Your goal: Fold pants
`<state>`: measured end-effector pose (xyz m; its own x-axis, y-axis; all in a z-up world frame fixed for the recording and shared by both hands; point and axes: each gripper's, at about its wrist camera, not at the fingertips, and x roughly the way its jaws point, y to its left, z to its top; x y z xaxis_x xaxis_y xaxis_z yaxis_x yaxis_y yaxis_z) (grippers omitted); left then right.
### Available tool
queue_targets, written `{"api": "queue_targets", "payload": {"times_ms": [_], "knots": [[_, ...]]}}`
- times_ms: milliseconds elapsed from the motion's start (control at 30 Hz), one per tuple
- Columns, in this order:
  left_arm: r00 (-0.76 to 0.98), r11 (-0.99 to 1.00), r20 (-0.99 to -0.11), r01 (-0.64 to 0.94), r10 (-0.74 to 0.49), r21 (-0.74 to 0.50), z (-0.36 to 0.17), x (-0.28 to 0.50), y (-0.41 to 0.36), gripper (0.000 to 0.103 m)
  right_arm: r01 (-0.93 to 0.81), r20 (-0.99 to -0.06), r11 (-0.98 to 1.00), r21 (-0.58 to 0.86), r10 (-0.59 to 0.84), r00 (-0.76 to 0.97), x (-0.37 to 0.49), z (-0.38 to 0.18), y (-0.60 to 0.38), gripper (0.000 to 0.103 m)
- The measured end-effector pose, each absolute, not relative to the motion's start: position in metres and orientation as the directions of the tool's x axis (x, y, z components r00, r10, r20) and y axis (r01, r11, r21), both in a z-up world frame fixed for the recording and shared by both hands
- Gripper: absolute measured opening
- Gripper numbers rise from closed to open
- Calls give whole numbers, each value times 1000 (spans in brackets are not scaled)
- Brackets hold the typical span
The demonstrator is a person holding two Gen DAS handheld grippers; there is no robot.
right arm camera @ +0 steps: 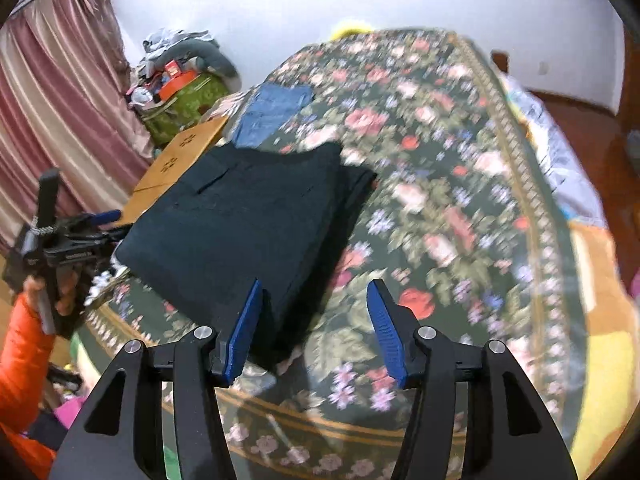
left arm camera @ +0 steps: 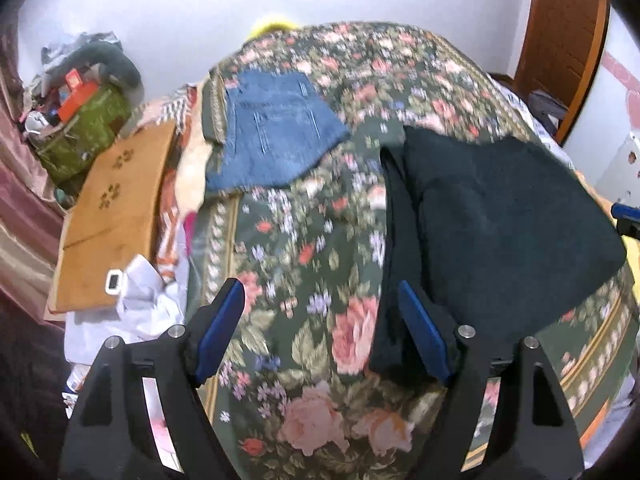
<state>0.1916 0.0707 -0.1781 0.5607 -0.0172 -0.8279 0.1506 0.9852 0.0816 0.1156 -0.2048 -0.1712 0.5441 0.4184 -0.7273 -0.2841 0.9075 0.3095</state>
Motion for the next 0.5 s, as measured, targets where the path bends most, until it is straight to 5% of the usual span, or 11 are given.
{"api": "queue_targets", "payload": {"times_ms": [267, 500], "knots": [[554, 977, -821, 212, -138, -21, -156, 231, 39, 94, -277, -680, 913, 299, 408, 609, 134, -151, -199, 79], [401, 966, -901, 252, -166, -66, -196, 270, 14, 94, -275, -735, 893, 357, 450, 507, 162, -182, -185, 79]]}}
